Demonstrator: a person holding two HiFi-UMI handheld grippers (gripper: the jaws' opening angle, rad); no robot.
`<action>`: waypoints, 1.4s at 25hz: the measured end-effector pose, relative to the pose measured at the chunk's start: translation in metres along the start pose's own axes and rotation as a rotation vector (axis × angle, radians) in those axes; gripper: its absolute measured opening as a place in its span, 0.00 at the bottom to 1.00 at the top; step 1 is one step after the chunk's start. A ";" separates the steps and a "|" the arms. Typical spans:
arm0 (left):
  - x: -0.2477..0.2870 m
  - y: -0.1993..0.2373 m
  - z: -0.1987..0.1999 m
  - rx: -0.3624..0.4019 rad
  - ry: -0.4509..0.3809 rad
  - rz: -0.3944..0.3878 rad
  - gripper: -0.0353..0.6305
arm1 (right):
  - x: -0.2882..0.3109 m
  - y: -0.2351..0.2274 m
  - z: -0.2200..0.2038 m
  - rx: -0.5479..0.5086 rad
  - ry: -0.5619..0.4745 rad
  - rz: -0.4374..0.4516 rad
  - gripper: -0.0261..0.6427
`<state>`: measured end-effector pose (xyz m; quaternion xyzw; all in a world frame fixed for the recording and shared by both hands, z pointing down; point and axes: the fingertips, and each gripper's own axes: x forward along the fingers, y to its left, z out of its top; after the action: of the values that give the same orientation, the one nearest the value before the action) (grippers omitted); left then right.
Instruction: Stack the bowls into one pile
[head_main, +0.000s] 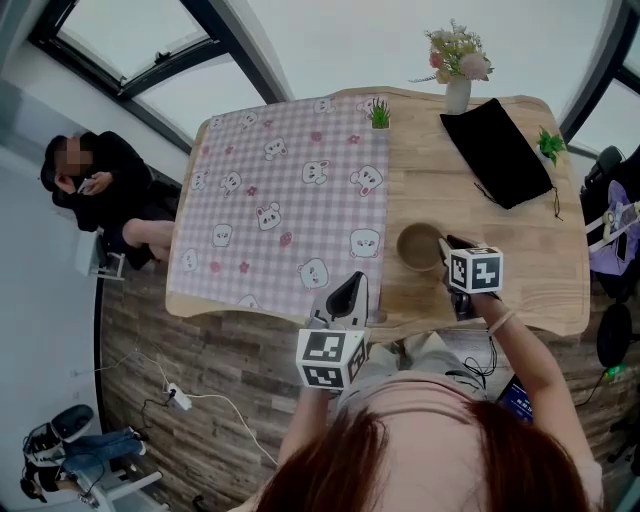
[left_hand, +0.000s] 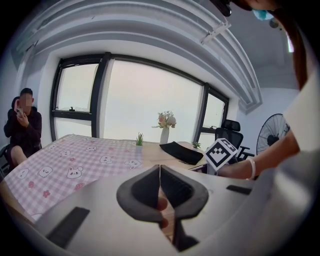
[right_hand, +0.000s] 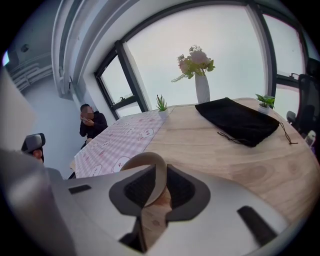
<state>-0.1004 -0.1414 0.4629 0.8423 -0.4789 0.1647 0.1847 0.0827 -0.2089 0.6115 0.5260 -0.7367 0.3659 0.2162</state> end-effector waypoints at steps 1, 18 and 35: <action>0.000 0.000 0.000 0.004 -0.003 -0.003 0.07 | -0.002 0.001 0.000 0.005 -0.004 0.003 0.14; 0.002 -0.012 0.035 0.074 -0.092 -0.052 0.07 | -0.057 0.027 0.042 -0.113 -0.200 0.005 0.07; -0.003 -0.035 0.065 0.144 -0.177 -0.114 0.07 | -0.127 0.073 0.067 -0.310 -0.371 -0.003 0.04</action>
<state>-0.0648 -0.1530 0.3993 0.8904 -0.4317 0.1128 0.0900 0.0640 -0.1696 0.4568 0.5459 -0.8103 0.1454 0.1557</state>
